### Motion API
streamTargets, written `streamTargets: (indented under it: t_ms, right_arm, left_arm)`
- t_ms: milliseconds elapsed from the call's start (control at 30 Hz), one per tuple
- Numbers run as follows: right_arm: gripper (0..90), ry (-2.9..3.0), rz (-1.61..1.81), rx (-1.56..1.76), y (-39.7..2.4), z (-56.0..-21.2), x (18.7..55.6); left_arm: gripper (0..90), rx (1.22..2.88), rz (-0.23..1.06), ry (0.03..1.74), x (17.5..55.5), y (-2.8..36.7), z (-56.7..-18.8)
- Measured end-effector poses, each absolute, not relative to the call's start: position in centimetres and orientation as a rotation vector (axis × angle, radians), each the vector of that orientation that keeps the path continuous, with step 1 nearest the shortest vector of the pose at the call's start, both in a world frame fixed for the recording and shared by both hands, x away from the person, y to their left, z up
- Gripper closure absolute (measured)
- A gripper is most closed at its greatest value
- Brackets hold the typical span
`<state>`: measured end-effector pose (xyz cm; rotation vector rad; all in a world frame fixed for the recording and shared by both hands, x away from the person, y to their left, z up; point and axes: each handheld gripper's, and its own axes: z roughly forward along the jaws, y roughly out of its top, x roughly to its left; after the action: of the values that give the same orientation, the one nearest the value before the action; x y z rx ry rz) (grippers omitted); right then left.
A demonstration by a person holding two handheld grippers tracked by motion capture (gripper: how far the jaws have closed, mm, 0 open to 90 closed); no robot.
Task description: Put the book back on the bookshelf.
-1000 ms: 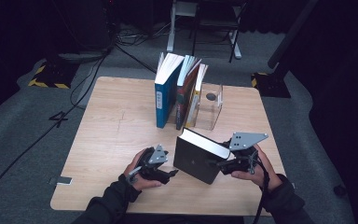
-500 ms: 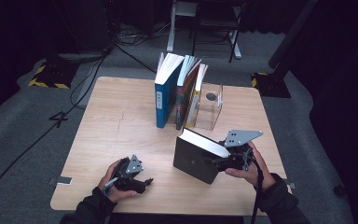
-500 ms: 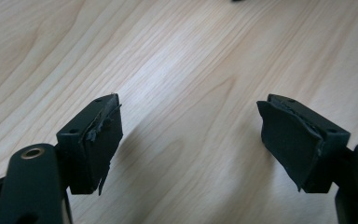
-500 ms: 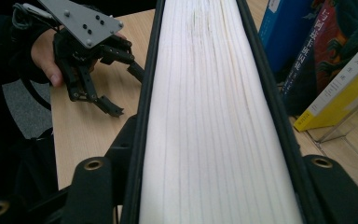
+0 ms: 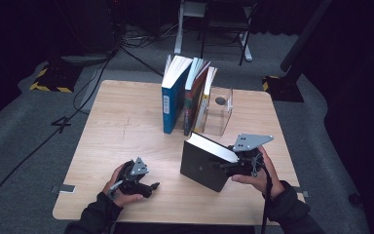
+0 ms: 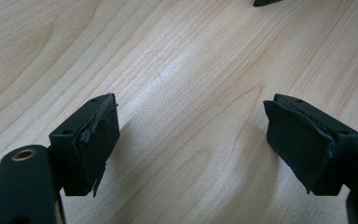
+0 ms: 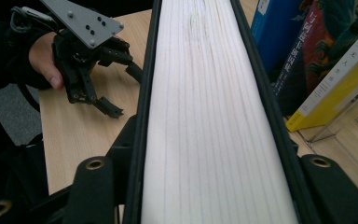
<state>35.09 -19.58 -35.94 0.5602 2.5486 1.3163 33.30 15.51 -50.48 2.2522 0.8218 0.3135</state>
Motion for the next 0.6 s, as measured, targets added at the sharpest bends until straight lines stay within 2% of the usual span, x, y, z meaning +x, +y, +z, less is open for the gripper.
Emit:
streamTargets:
  t_ms: [267,600]
  right_arm:
    - [52.0,2.549,1.313,0.606,-19.3,-35.6,35.8]
    - [53.0,2.528,1.298,0.661,-20.1,-35.1,36.3]
  left_arm:
    - [17.3,2.251,0.313,0.824,33.3,15.5,-50.5]
    - [17.9,2.256,0.319,0.815,33.2,15.5,-50.4]
